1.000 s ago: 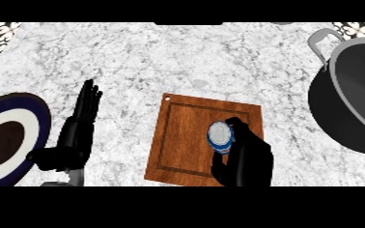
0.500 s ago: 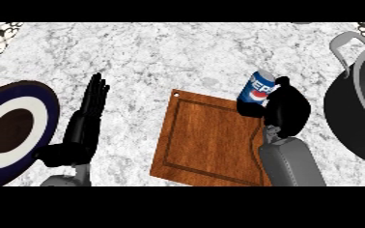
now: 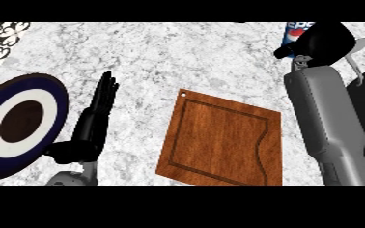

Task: Pick the can from the cutting board and place it in the pot

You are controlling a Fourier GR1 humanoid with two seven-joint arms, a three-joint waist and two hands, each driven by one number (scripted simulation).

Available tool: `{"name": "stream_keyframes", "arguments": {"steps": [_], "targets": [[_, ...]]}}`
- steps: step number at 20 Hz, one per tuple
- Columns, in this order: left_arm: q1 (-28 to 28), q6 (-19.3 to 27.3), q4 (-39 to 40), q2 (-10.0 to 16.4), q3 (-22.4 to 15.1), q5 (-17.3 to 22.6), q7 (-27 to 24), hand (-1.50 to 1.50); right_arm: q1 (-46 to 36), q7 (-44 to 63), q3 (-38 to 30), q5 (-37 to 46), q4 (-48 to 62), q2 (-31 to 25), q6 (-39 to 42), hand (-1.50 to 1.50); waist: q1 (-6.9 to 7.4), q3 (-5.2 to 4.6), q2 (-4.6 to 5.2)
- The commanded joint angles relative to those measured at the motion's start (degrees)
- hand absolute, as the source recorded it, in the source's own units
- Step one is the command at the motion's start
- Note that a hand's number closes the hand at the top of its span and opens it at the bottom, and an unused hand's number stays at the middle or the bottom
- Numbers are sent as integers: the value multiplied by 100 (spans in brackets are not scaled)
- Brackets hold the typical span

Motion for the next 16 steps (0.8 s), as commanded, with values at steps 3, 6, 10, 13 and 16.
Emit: {"name": "stream_keyframes", "arguments": {"steps": [3,6,10,13,16], "targets": [[-4,61,75,-42,-31,-91,-5,0,-1375,1090,-289,955,1448,-328,55,150,18,0,-11],[21,-83,57,20,41,45,-1,0,-1642,1374,-459,1310,1898,-388,-46,150,-27,0,-16],[-95,158,0,-105,-7,-108,167,0,-1900,1673,-706,1635,2200,-424,-30,150,-219,8,-83],[-86,129,274,-85,174,-36,8,0,-2053,1858,-879,1878,2422,-465,-127,150,-264,3,-68],[-137,43,199,63,400,93,44,0,-1984,1789,-1119,1978,2573,-624,-223,150,-345,6,-98]]}}
